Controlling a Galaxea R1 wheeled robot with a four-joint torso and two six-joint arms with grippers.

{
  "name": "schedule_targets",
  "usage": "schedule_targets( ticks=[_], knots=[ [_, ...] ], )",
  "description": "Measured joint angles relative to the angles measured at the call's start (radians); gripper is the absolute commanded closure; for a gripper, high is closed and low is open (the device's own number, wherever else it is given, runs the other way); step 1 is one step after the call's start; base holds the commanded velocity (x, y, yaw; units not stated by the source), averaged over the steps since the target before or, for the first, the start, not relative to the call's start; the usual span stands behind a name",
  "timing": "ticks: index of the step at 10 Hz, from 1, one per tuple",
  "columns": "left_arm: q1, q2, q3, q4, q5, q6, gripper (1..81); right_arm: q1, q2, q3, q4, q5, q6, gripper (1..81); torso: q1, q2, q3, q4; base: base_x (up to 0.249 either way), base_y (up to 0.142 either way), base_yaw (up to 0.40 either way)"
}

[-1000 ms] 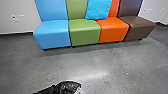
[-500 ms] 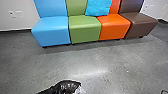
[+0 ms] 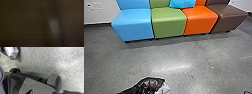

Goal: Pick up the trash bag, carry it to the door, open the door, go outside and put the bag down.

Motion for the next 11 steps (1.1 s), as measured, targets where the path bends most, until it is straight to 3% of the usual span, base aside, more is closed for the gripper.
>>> schedule_targets(
  ticks=[2, 3, 8, 11],
  knots=[
    [0.004, 0.000, 0.000, -0.001, -0.003, 0.000, 1.0, -0.001, 0.000, -0.003, -0.001, -0.001, 0.000, 1.0, 0.000, 0.000, 0.000, 0.000, 0.000, 0.000, 0.000],
    [0.006, 0.001, -0.001, -0.008, -0.003, -0.002, 81.1, -0.002, 0.003, -0.003, -0.001, 0.000, 0.000, 1.0, 0.000, 0.000, 0.000, 0.000, 0.000, 0.000, 0.000],
    [0.008, 0.006, -0.002, 0.003, -0.004, 0.010, 81.1, -0.003, 0.005, -0.004, -0.001, 0.001, 0.000, 1.0, 0.000, 0.000, 0.000, 0.000, 0.000, 0.000, 0.000],
    [0.029, 0.009, -0.003, 0.004, -0.029, 0.115, 81.1, -0.019, 0.006, -0.006, -0.001, 0.011, 0.000, 1.0, -0.021, 0.035, 0.000, 0.000, 0.000, 0.000, 0.000]
  ],
)
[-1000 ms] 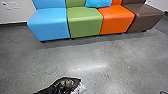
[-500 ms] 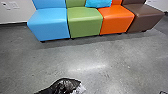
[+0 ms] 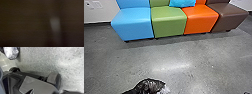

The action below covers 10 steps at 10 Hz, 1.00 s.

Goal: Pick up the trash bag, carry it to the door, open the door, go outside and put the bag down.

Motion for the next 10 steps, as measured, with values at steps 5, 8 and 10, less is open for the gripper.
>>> schedule_targets(
  ticks=[5, 8, 10],
  knots=[
    [0.084, -0.015, 0.042, 0.072, 0.038, 0.156, 81.1, -0.076, 0.040, -0.051, 0.003, 0.044, 0.000, 1.0, -0.092, 0.152, 0.045, 0.000, 0.000, 0.000, 0.000],
    [0.085, -0.076, 0.151, 0.075, 0.046, 0.158, 81.1, -0.148, 0.075, -0.103, 0.003, 0.092, -0.002, 1.0, -0.157, 0.254, 0.150, 0.000, 0.000, 0.000, 0.000],
    [0.097, -0.104, 0.214, 0.076, 0.053, 0.176, 81.1, -0.189, 0.114, -0.130, 0.003, 0.131, -0.005, 1.0, -0.201, 0.322, 0.220, 0.000, 0.000, 0.000, 0.000]
  ],
)
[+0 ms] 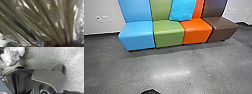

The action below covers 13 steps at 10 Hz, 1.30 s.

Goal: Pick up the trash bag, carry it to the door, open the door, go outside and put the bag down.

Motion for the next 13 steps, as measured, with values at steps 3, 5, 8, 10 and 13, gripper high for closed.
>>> schedule_targets(
  ticks=[3, 5, 8, 10, 13],
  knots=[
    [0.051, -0.014, 0.004, 0.003, 0.004, 0.057, 81.1, -0.050, 0.050, -0.067, 0.000, 0.031, -0.002, 1.0, -0.067, 0.102, 0.105, 0.000, 0.000, 0.000, 0.000],
    [0.091, -0.018, 0.004, 0.002, 0.004, 0.104, 81.1, -0.099, 0.096, -0.123, 0.000, 0.048, -0.003, 1.0, -0.111, 0.170, 0.176, 0.000, 0.000, 0.000, 0.000],
    [0.157, -0.047, 0.001, 0.003, 0.001, 0.158, 81.1, -0.150, 0.167, -0.200, 0.000, 0.071, -0.003, 1.0, -0.179, 0.273, 0.282, 0.000, 0.000, 0.000, 0.000],
    [0.164, -0.042, 0.002, 0.003, -0.004, 0.161, 81.1, -0.167, 0.196, -0.230, 0.000, 0.080, -0.003, 1.0, -0.225, 0.342, 0.353, 0.000, 0.000, 0.000, 0.000],
    [0.170, -0.038, 0.003, 0.003, -0.003, 0.164, 81.1, -0.183, 0.200, -0.236, 0.000, 0.078, -0.003, 1.0, -0.293, 0.445, 0.459, 0.000, 0.000, 0.000, 0.000]
  ],
)
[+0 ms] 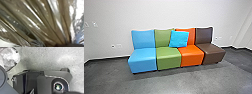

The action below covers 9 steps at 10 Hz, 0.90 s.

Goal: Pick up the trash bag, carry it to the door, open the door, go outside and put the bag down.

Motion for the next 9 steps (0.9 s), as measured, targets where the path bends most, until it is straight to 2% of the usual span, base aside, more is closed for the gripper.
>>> schedule_targets(
  ticks=[2, 3, 5, 6, 7, 9],
  knots=[
    [0.013, 0.001, -0.001, 0.000, 0.000, 0.003, 81.1, -0.003, 0.001, -0.001, 0.000, -0.001, 0.000, 1.0, -0.045, 0.069, 0.071, 0.000, 0.000, 0.000, 0.000],
    [0.026, 0.003, -0.004, 0.001, 0.000, 0.021, 81.1, -0.006, 0.000, -0.002, 0.000, -0.002, 0.000, 1.0, -0.063, 0.095, 0.095, 0.000, 0.000, 0.000, 0.000],
    [0.063, 0.002, -0.006, 0.004, -0.006, 0.063, 81.1, -0.027, 0.003, -0.024, 0.000, -0.002, -0.001, 1.0, -0.098, 0.149, 0.112, 0.000, 0.000, 0.000, 0.000],
    [0.079, -0.002, -0.006, 0.004, -0.006, 0.109, 81.1, -0.036, 0.004, -0.038, 0.000, 0.000, -0.009, 1.0, -0.121, 0.183, 0.114, 0.000, 0.000, 0.000, 0.000],
    [0.096, -0.009, -0.006, 0.004, -0.013, 0.186, 81.1, -0.043, 0.010, -0.050, 0.000, 0.003, -0.016, 1.0, -0.144, 0.218, 0.115, 0.000, 0.000, 0.000, 0.000],
    [0.145, -0.023, -0.008, 0.002, -0.027, 0.311, 81.1, -0.059, 0.016, -0.058, 0.000, 0.008, -0.019, 1.0, -0.190, 0.290, 0.115, 0.000, 0.000, 0.000, 0.000]
  ],
)
